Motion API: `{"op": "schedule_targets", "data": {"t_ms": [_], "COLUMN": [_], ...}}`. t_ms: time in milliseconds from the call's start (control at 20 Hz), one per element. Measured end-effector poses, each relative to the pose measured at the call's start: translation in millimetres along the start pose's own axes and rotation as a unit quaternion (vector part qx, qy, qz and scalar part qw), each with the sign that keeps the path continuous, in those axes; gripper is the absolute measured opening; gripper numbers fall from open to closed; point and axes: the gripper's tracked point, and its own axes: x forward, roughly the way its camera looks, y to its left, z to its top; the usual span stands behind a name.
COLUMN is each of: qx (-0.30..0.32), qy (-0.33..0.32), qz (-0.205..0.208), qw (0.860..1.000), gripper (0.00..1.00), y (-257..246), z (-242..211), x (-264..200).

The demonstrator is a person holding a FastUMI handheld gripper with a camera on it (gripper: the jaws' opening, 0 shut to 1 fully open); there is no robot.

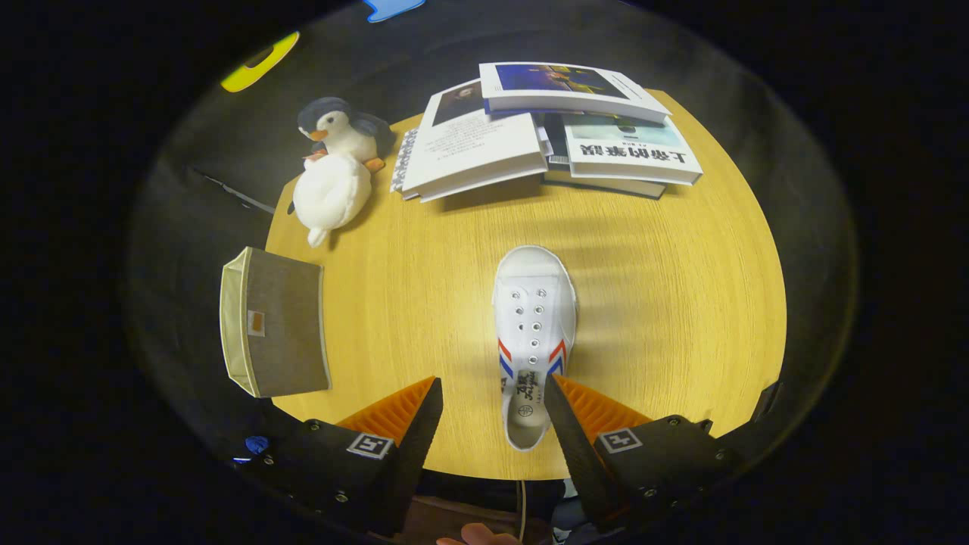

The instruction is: Open the storage box then place both shoes into the box .Put the left shoe in first, then the right shoe, with the right side of both shoes facing outward in a uniform manner.

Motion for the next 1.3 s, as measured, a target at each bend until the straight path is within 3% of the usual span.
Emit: {"op": "schedule_targets", "data": {"t_ms": [300,650,750,850,900,950,1000,1300], "qx": [-0.001,-0.034,-0.029,-0.012,0.006,0.002,-0.002,0.011], "qy": [0.037,0.062,0.057,0.064,0.054,0.052,0.050,0.045], "qz": [-0.049,-0.068,-0.060,-0.060,-0.053,-0.059,-0.060,-0.019], "qw": [0.998,0.995,0.996,0.996,0.997,0.997,0.997,0.999], "gripper": [0.83,0.84,0.79,0.44,0.26,0.08,0.02,0.02], "y": [-51,-62,-61,-60,-64,-65,-69,-32], "z": [-23,-24,-23,-21,-33,-24,-33,-28], "x": [44,78,93,88,111,86,99,62]}}
